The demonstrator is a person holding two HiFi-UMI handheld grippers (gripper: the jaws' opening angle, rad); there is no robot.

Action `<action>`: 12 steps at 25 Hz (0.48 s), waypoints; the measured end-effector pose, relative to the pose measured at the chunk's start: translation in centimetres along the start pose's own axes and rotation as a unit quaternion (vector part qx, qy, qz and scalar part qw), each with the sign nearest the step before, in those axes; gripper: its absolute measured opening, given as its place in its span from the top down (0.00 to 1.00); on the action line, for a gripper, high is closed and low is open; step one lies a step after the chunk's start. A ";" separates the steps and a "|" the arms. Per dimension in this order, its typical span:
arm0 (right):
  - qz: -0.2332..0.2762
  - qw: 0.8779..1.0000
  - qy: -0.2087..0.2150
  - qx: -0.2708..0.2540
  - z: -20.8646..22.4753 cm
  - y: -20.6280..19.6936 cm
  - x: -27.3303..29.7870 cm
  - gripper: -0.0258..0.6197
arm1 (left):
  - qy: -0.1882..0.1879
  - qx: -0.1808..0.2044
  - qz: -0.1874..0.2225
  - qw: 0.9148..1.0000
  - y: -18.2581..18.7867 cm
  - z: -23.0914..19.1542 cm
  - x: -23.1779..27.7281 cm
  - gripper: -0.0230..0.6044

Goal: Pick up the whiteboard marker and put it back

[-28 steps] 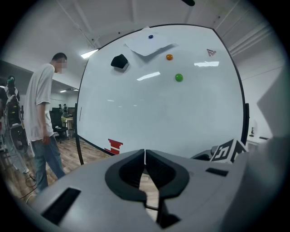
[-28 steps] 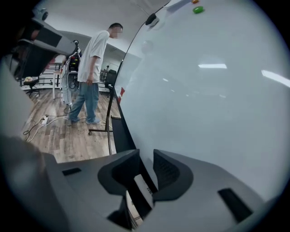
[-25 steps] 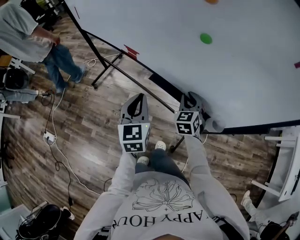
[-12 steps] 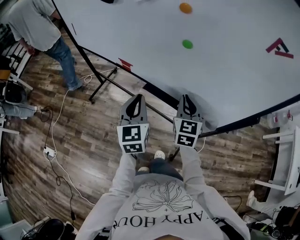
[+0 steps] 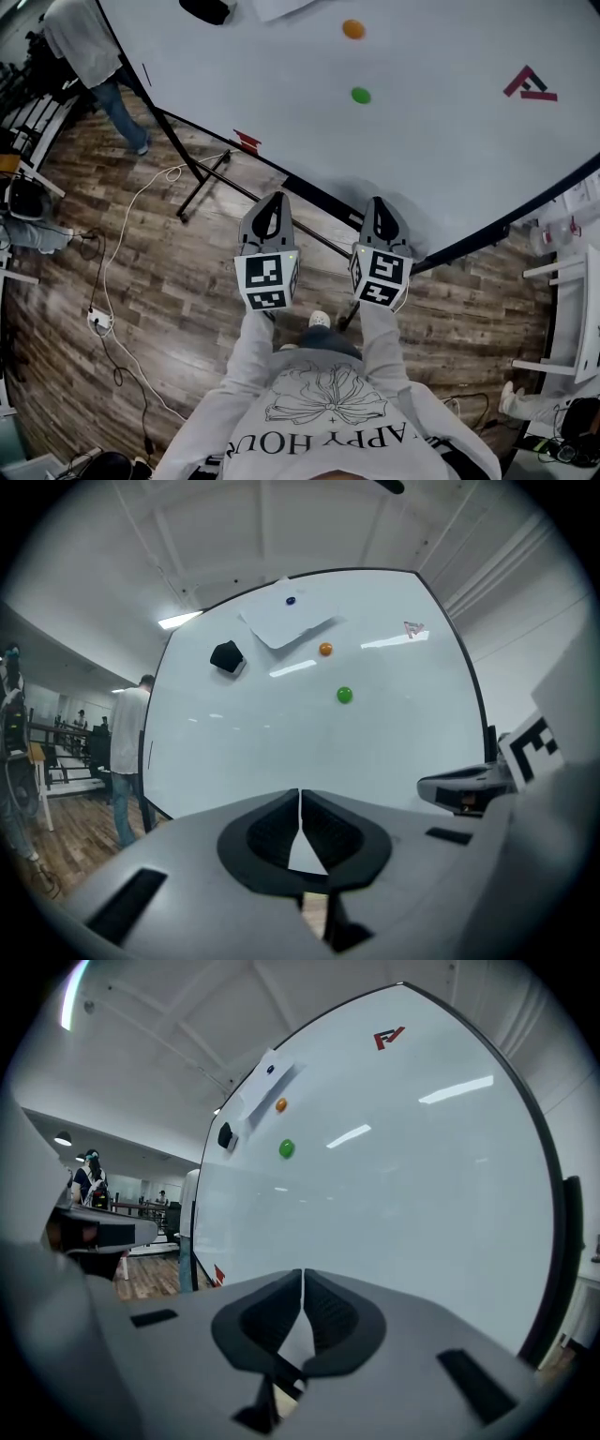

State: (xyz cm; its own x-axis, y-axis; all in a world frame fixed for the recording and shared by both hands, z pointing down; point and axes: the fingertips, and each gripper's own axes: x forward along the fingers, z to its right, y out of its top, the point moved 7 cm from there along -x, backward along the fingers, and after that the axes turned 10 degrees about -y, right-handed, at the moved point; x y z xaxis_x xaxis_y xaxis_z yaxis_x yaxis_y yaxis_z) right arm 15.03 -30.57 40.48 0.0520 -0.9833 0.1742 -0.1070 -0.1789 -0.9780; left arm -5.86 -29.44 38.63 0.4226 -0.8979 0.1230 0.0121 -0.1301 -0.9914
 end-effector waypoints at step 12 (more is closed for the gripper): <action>0.009 1.000 -0.012 0.003 0.6 0.5 -1.0 0.95 | 0.000 0.004 0.008 1.000 0.8 -0.1 -1.3 0.95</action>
State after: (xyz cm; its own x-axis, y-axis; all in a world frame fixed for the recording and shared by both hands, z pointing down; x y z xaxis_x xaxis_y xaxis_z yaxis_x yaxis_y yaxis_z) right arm 15.50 -29.66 39.77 0.0734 -0.9855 0.1531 -0.1020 -0.1601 -0.9818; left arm -6.51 -28.45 37.73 0.4228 -0.8999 0.1071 0.0132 -0.1121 -0.9936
